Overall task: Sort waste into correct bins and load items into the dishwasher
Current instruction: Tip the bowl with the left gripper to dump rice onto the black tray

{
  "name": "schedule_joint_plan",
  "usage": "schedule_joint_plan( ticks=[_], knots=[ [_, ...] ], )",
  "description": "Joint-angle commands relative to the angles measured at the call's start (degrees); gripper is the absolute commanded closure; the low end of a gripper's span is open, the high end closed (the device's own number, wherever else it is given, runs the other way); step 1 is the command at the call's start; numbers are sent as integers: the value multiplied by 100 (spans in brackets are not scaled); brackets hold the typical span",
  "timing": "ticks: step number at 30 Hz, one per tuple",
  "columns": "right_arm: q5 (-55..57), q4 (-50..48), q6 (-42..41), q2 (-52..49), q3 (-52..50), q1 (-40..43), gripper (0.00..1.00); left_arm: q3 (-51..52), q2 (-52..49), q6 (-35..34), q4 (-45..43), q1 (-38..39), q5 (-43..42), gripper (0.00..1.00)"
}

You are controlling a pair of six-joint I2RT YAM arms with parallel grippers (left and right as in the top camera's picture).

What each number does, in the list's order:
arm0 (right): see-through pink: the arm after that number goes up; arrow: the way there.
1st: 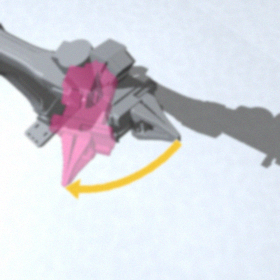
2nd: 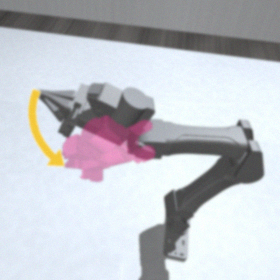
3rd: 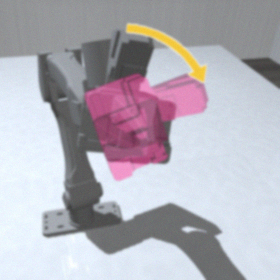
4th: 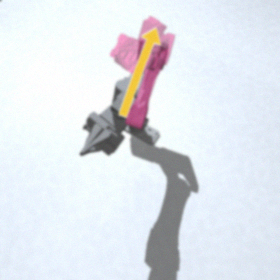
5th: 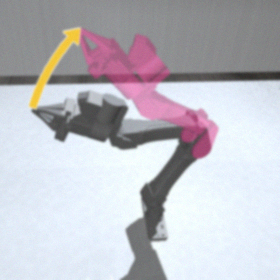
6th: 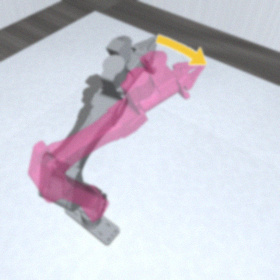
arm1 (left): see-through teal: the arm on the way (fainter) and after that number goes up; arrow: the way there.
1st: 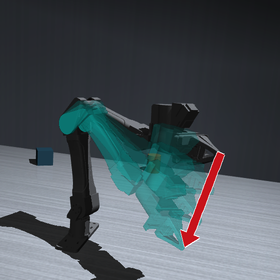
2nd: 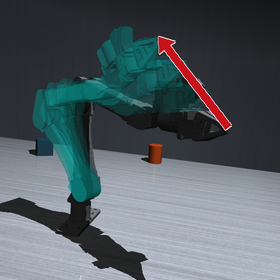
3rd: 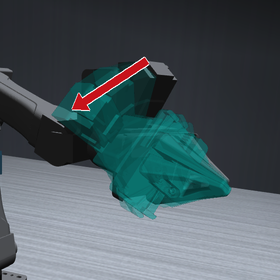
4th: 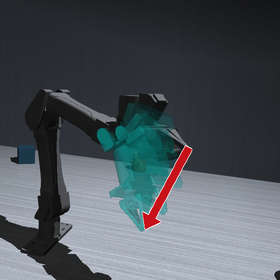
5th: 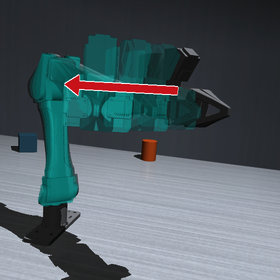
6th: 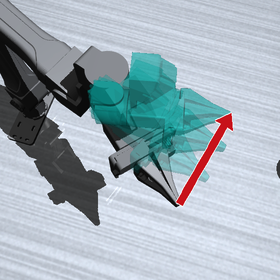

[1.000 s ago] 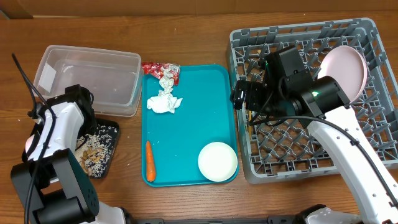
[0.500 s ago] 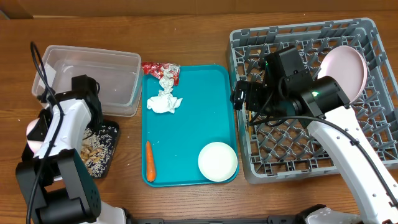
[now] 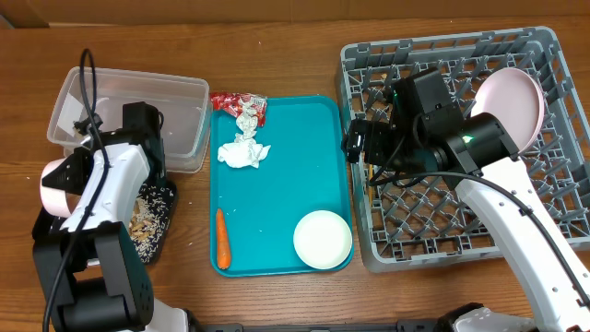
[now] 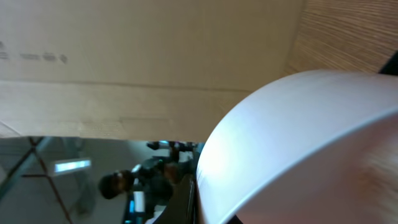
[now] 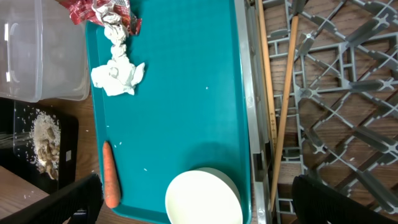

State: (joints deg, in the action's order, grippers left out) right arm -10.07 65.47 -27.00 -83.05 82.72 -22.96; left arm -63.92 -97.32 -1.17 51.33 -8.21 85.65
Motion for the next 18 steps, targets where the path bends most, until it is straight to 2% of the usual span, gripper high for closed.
schedule_joint_plan(
  ticks=[1, 4, 18],
  knots=[
    [59, 2, -2, 0, 87, 20, 0, -118, -4, 726, -219, 37, 393, 96],
    [59, 2, -2, 0, 87, 20, 0, -118, 15, 1322, -258, 90, 385, 96],
    [59, 66, -2, 0, 87, 20, 0, -116, 87, 1934, -820, 382, 323, 96]
  ],
)
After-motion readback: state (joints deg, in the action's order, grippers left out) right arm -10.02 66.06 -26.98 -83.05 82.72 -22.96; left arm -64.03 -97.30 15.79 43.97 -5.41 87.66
